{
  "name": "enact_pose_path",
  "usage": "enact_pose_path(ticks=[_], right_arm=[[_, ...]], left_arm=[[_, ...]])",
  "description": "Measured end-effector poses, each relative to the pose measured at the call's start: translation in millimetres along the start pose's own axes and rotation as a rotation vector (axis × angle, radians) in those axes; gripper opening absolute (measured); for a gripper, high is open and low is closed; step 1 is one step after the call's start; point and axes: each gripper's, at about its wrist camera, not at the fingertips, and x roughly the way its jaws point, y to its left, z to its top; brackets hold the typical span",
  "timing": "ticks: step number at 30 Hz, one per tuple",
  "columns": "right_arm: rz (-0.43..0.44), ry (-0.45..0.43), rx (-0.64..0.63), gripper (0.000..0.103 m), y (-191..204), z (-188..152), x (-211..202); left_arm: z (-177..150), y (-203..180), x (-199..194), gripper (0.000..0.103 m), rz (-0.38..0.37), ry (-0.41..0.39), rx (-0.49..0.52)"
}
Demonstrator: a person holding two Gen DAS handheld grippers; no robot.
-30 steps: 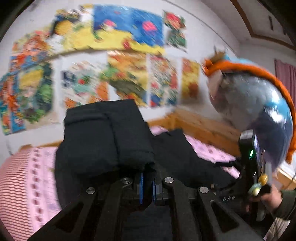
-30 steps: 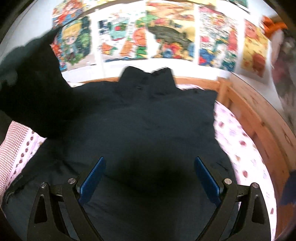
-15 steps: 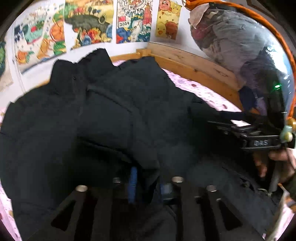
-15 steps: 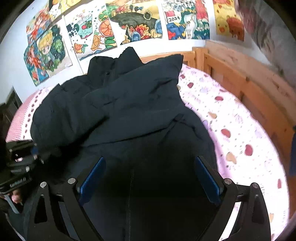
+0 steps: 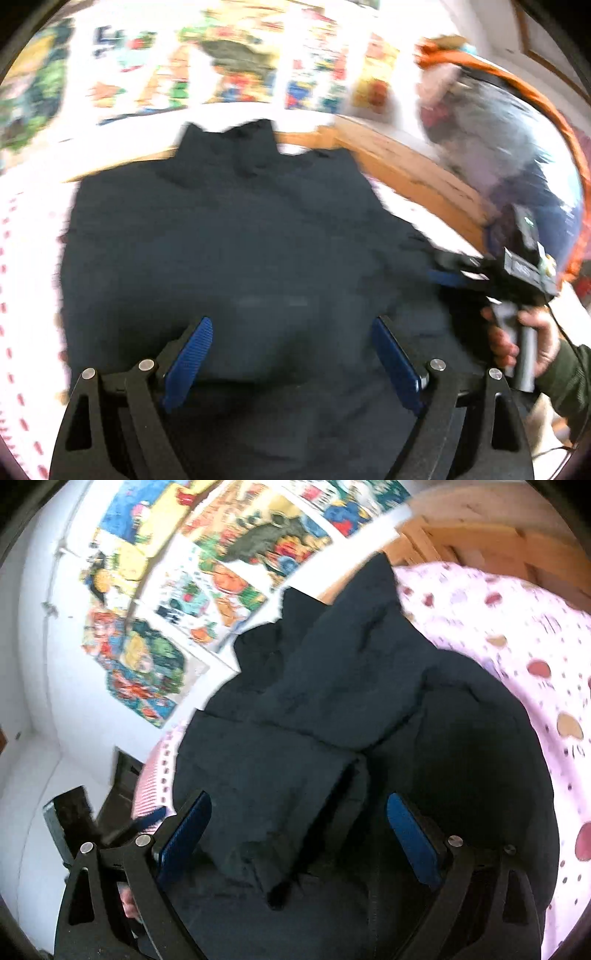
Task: Fold large clothes
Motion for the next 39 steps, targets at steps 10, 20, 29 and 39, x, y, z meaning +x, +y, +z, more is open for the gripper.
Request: enact_pose_path(ticks=[10, 20, 29, 39], right_arm=[[-0.137, 0.040, -0.180, 0.005, 51, 7, 21], [-0.588, -0.136, -0.424, 0.022, 99, 81, 14], [-0.640, 0.016, -0.667, 0.043, 107, 71, 84], [-0.604, 0.075, -0.630, 0.043, 73, 59, 112]], left_arm=[[-1, 103, -16, 0.087, 0.249, -0.032, -0.189], [28, 107, 8, 0.087, 0.269, -0.088, -0.158], [34, 93, 83, 0.088, 0.341, 0.014, -0.064], [20, 99, 115, 0.101, 0.369, 0.078, -0.076]])
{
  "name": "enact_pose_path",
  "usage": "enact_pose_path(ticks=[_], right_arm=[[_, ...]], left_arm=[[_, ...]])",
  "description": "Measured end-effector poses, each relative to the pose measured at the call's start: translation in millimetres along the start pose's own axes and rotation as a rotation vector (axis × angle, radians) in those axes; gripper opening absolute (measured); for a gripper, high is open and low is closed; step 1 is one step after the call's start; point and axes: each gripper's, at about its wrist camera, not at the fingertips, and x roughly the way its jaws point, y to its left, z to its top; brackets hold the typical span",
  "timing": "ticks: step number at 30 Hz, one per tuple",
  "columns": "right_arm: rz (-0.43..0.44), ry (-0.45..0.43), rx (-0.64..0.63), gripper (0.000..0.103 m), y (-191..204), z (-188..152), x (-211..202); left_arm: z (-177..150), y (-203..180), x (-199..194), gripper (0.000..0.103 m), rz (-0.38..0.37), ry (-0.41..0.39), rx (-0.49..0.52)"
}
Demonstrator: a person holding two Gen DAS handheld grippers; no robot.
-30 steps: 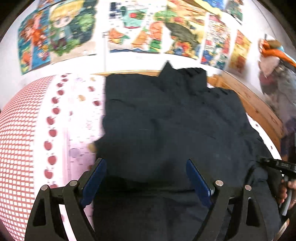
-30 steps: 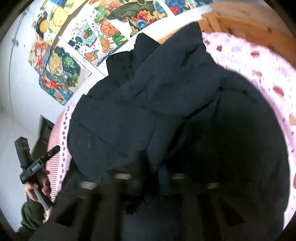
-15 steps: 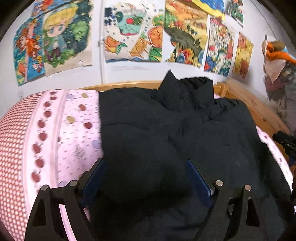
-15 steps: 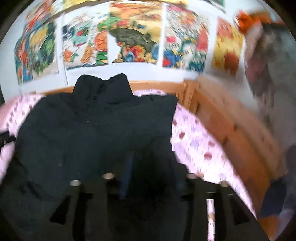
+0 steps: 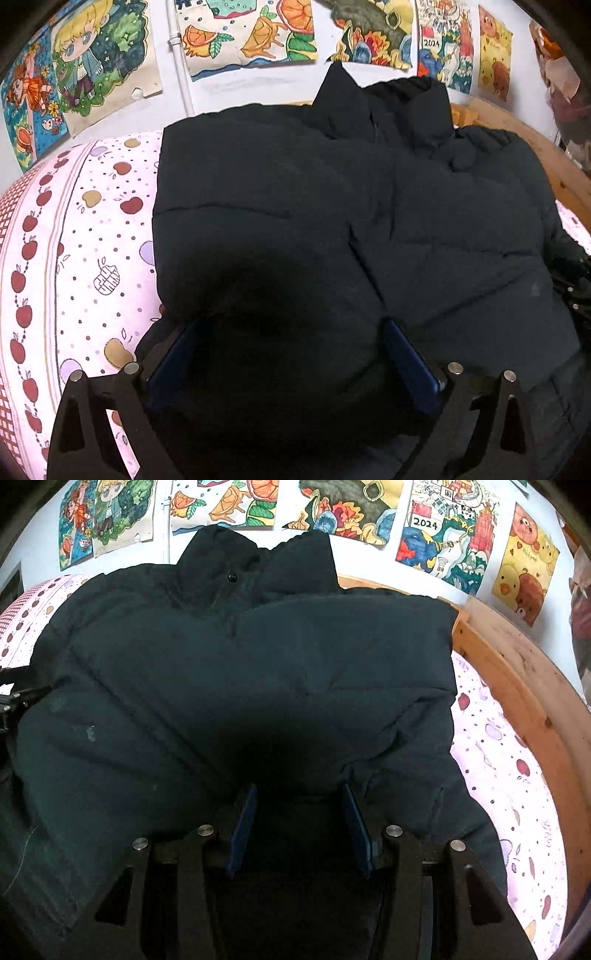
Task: Fold large clothes
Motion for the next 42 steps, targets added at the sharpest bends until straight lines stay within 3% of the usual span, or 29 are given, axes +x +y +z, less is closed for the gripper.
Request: enact_pose_path(ticks=[4, 7, 8, 13, 15, 24, 30, 36, 40, 42], right_arm=[[0.013, -0.019, 0.022, 0.043, -3, 1, -12], [0.102, -0.044, 0.104, 0.058, -9, -1, -36], [0.121, -0.061, 0.121, 0.063, -12, -2, -50], [0.119, -0.115, 0.115, 0.064, -12, -4, -115], [0.132, -0.141, 0.119, 0.070, -13, -7, -145], [0.169, -0.224, 0.144, 0.080, -13, -28, -292], [0.205, -0.264, 0.164, 0.084, -15, -43, -362], [0.152, -0.217, 0.127, 0.085, -13, -9, -371], [0.050, -0.225, 0.136, 0.085, -17, 30, -353], [0.034, -0.246, 0.145, 0.085, -17, 50, -340]], left_arm=[[2, 0, -10, 0.101, 0.019, -0.006, 0.001], [7, 1, -34, 0.101, -0.018, 0.014, -0.041], [8, 1, -49, 0.101, -0.041, -0.002, -0.061], [13, -5, -129, 0.101, -0.087, -0.088, -0.074], [12, -11, -168, 0.101, -0.095, -0.130, -0.064], [-27, -16, -319, 0.103, -0.141, -0.278, -0.096], [-41, -18, -393, 0.103, -0.129, -0.308, -0.106], [-17, -21, -420, 0.103, -0.046, -0.252, -0.099], [12, -24, -402, 0.103, 0.062, -0.258, -0.089], [27, -23, -383, 0.103, 0.078, -0.272, -0.103]])
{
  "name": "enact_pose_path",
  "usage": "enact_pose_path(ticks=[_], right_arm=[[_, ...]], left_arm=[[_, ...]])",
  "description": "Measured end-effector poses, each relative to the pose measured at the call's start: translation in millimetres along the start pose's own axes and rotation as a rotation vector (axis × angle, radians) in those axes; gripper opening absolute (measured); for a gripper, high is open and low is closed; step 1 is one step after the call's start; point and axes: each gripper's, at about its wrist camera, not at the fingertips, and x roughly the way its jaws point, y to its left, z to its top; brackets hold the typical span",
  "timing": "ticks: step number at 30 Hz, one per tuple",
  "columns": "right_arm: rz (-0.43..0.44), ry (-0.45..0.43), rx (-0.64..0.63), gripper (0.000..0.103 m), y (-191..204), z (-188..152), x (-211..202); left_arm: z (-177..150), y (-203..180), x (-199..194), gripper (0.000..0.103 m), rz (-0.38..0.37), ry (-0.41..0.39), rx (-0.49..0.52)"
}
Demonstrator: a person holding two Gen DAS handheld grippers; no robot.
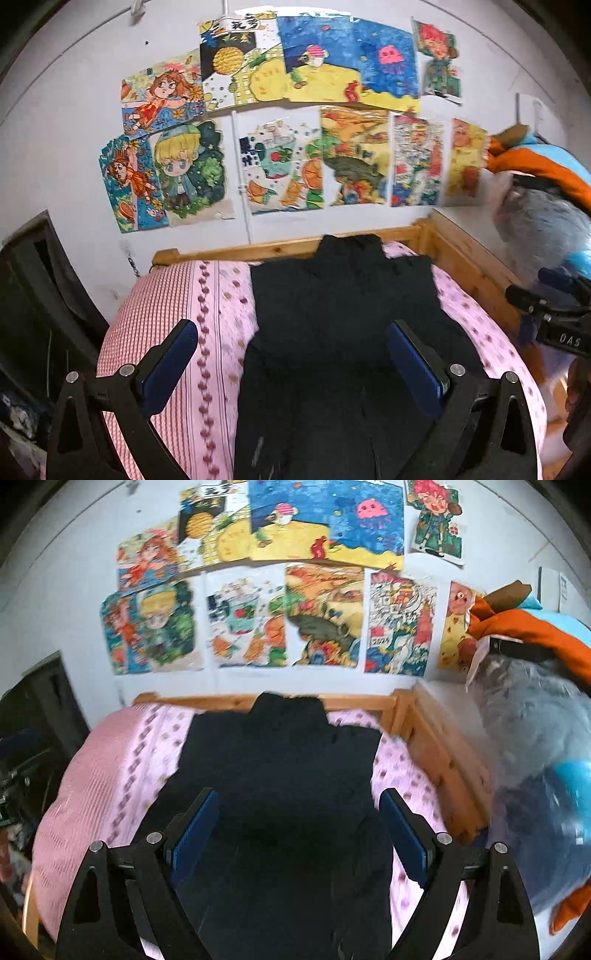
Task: Fold large clothes
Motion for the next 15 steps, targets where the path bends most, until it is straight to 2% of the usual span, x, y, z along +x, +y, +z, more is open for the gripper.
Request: enact_pose_path(ticks=[3, 8, 12, 15], right_arm=[[0.005, -0.051, -0.014, 0.085, 2, 33, 49], [0.022, -0.132, 0.020, 0.085, -3, 74, 136], [0.087, -0.144, 0.082, 0.085, -9, 73, 188], [0.108, -0.133, 0.111, 0.085, -16, 71, 232]], left_arm=[[17, 1, 40, 0.103, -0.041, -0.034, -0.018], [51, 1, 149, 0.103, -0.077, -0.084, -0.034], [56, -5, 205, 0.103, -0.122, -0.099, -0.042], [62, -9, 235, 0.103, -0.115, -0.096, -0.022]])
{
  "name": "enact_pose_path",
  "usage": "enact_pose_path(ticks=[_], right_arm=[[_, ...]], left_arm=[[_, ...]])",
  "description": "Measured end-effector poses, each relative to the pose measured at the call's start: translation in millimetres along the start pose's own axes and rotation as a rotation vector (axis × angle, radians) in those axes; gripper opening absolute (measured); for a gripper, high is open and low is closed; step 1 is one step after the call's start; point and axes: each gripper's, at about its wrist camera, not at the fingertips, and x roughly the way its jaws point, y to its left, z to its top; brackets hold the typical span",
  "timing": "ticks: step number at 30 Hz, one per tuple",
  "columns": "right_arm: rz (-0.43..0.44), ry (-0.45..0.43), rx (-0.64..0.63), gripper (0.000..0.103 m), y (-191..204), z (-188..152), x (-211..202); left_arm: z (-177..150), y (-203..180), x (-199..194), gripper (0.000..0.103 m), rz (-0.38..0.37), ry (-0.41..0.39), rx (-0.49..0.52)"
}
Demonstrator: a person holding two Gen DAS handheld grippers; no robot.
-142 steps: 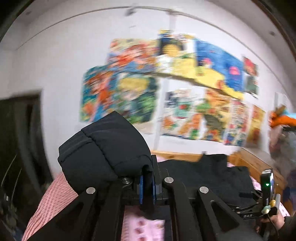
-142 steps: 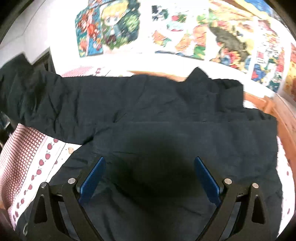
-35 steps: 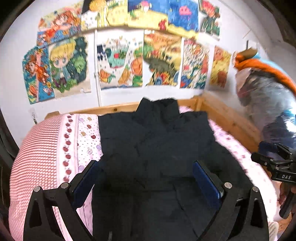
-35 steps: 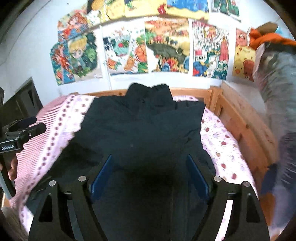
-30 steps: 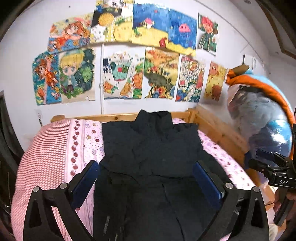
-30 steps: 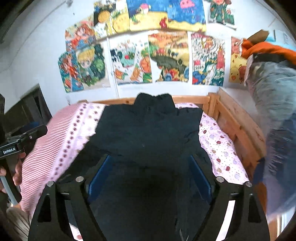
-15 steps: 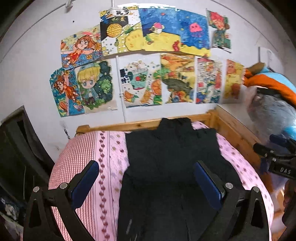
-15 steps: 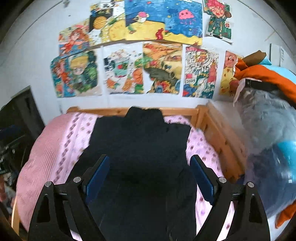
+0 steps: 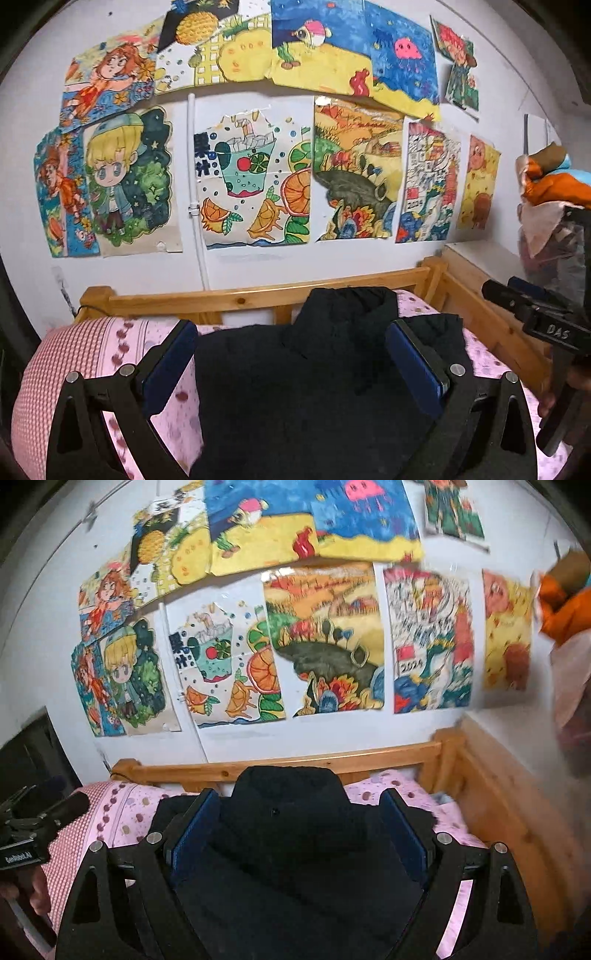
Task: Fold large clothes
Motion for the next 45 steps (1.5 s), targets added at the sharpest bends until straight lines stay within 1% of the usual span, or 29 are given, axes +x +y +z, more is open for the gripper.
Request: enact_pose_path(ticks=[2, 3, 5, 7, 10, 12, 13, 14, 15, 16, 18, 19, 20, 21, 23, 24, 25, 26, 27, 28, 29, 32, 34, 36, 39, 41, 45], right_arm=[[0.010, 0.027, 0.030, 0.085, -11, -4, 36], [0.004, 0.037, 0.031, 0.085, -14, -5, 47], [-0.018, 0.075, -0.003, 0.084, -19, -6, 85], [-0.010, 0.101, -0.040, 0.084, -19, -6, 112], [-0.009, 0.119, -0.081, 0.075, -21, -2, 149], [0.028, 0.124, -0.051, 0.071, -27, 1, 173], [0.043, 0.132, -0.039, 0.070, -27, 0, 183], [0.055, 0.139, -0.028, 0.064, -28, 0, 193], [0.069, 0.142, -0.016, 0.061, -28, -1, 203], [0.084, 0.143, -0.011, 0.060, -26, -3, 213], [0.059, 0.165, -0.034, 0.052, -20, -8, 234], [0.049, 0.176, -0.039, 0.051, -19, -11, 240], [0.039, 0.194, -0.038, 0.048, -17, -15, 250], [0.032, 0.198, -0.035, 0.041, -18, -17, 255], [0.023, 0.184, -0.012, 0.027, -22, -22, 259], [0.030, 0.174, 0.007, 0.026, -25, -24, 259], [0.039, 0.165, 0.020, 0.023, -27, -25, 257], [0.051, 0.150, 0.030, 0.018, -29, -26, 254], [0.056, 0.141, 0.035, 0.017, -31, -25, 252], [0.066, 0.128, 0.039, 0.016, -31, -25, 247], [0.074, 0.117, 0.043, 0.015, -30, -24, 241], [0.097, 0.097, 0.056, 0.013, -32, -22, 230], [0.112, 0.080, 0.060, 0.012, -32, -19, 213], [0.132, 0.056, 0.059, 0.011, -32, -15, 191], [0.138, 0.032, 0.042, 0.010, -30, -12, 164], [0.143, 0.042, 0.022, 0.009, -28, -16, 143], [0.144, 0.060, -0.029, 0.008, -26, -28, 101]], left_arm=[[4, -1, 20, 0.103, 0.001, 0.031, 0.010], [7, -1, 35, 0.103, 0.015, 0.043, 0.018], [11, -1, 60, 0.103, 0.021, 0.065, 0.026], [15, -2, 89, 0.103, 0.020, 0.083, 0.022], [20, -5, 133, 0.103, -0.018, 0.115, 0.000], [22, -12, 163, 0.103, -0.050, 0.127, 0.004], [22, -15, 175, 0.103, -0.057, 0.132, 0.015], [22, -21, 190, 0.103, -0.060, 0.141, 0.033], [22, -25, 201, 0.103, -0.059, 0.152, 0.046], [21, -29, 215, 0.102, -0.057, 0.164, 0.059], [17, -35, 241, 0.098, -0.061, 0.192, 0.068], [14, -37, 250, 0.092, -0.051, 0.207, 0.068], [11, -38, 263, 0.083, -0.021, 0.233, 0.064], [8, -38, 272, 0.078, -0.009, 0.248, 0.052], [3, -35, 288, 0.058, -0.025, 0.279, -0.006], [1, -33, 293, 0.053, -0.055, 0.286, -0.040], [0, -32, 295, 0.043, -0.073, 0.290, -0.060], [-1, -31, 295, 0.030, -0.085, 0.287, -0.072], [-1, -30, 292, 0.024, -0.101, 0.271, -0.076], [1, -29, 289, 0.015, -0.113, 0.253, -0.075], [2, -28, 283, 0.009, -0.125, 0.228, -0.076], [9, -19, 264, 0.006, -0.162, 0.181, -0.112], [14, -12, 249, 0.005, -0.160, 0.155, -0.129], [14, -5, 231, 0.005, -0.174, 0.125, -0.148], [14, 0, 204, 0.004, -0.193, 0.092, -0.149], [12, 2, 187, 0.004, -0.206, 0.081, -0.152], [4, 0, 145, 0.004, -0.242, 0.063, -0.110]])
